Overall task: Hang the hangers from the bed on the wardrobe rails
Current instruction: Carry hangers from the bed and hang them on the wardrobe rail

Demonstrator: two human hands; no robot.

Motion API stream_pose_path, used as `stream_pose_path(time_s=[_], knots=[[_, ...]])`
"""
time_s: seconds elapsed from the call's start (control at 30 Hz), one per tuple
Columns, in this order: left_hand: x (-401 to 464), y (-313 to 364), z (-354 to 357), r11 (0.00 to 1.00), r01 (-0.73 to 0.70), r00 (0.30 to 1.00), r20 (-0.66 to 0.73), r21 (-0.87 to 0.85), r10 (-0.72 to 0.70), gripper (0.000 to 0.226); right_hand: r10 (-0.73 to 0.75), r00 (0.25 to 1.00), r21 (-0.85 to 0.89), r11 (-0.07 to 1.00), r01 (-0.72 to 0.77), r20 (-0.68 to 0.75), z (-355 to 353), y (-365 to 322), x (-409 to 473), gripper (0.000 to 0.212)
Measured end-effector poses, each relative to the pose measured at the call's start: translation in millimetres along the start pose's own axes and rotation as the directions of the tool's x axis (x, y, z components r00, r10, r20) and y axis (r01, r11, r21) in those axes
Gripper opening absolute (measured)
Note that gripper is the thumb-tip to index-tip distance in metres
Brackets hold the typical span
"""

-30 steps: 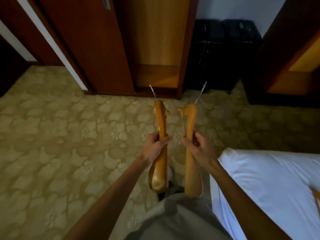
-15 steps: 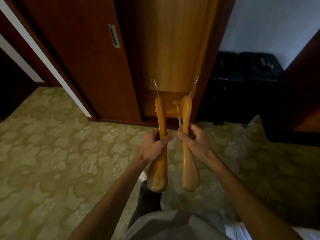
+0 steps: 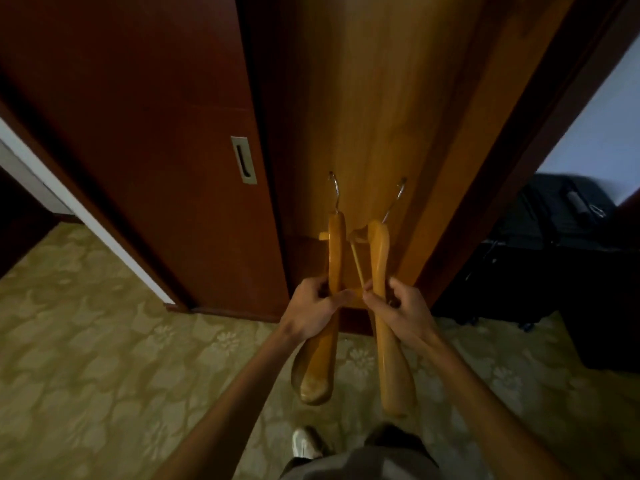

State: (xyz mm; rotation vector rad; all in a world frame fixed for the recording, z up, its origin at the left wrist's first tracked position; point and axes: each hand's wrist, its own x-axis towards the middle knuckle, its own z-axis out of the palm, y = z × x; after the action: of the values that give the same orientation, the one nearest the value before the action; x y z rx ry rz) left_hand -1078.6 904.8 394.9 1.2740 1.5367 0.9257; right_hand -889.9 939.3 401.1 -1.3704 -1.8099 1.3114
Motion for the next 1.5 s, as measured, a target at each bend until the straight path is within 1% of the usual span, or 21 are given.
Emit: stream_pose_path(time_s=[0.07,0.27,0.33,0.43,0.63,0.8,0.9,1.03,1.13,1.23,1.3,1.37,1.5], knots=[[34,10,-18,1.0,0.008,1.0,0.012,-0.028,-0.007,0.046,0.01,1.0,0.011,1.0,-0.01,-0.025,-2,-12,33,0.014],[141,60,-70,0.999,0.003,1.0,-0.007,-0.038,-0.003,0.028,0.01,0.999,0.046,0.999,-0.008,-0.05,-27,-54,144,0.02],[174,85,-83,0.999,-0.016,0.999,-0.031,-0.035,0.015,0.026,-0.027,0.995,0.053,0.998,0.032,-0.093,-40,-70,185,0.019],[222,132,-101,0.998,-0.043,0.996,-0.083,-0.043,0.04,0.034,-0.108,0.982,0.018,0.994,0.112,-0.154,-66,-108,247,0.009],[303,230,-138,0.989,-0.146,0.976,-0.166,-0.036,0.138,0.024,-0.242,0.958,-0.019,0.97,0.242,-0.155,-126,-201,335,0.012],[346,301,-169,0.961,-0.266,0.954,-0.165,-0.072,0.252,0.023,-0.355,0.912,-0.059,0.935,0.351,-0.206,-166,-279,373,0.013],[363,340,-189,0.943,-0.329,0.936,-0.147,-0.053,0.319,0.036,-0.41,0.886,-0.058,0.912,0.407,-0.219,-185,-318,385,0.016],[380,382,-209,0.923,-0.378,0.919,-0.146,-0.064,0.366,0.028,-0.465,0.835,-0.075,0.882,0.465,-0.294,-199,-359,400,0.019],[391,403,-216,0.921,-0.385,0.916,-0.148,-0.066,0.372,0.03,-0.47,0.819,-0.065,0.877,0.477,-0.328,-212,-375,411,0.024],[400,419,-213,0.923,-0.384,0.919,-0.114,-0.033,0.378,0.025,-0.478,0.807,-0.088,0.873,0.48,-0.346,-227,-382,418,0.028],[404,427,-207,0.914,-0.406,0.911,-0.072,0.015,0.406,0.023,-0.464,0.812,-0.067,0.879,0.473,-0.353,-240,-383,423,0.028],[408,436,-198,0.9,-0.429,0.901,-0.039,0.08,0.433,0.026,-0.457,0.818,-0.081,0.885,0.459,-0.349,-250,-383,428,0.028],[419,457,-184,0.877,-0.455,0.885,-0.031,0.155,0.464,0.029,-0.52,0.79,-0.101,0.849,0.518,-0.326,-267,-384,440,0.029]])
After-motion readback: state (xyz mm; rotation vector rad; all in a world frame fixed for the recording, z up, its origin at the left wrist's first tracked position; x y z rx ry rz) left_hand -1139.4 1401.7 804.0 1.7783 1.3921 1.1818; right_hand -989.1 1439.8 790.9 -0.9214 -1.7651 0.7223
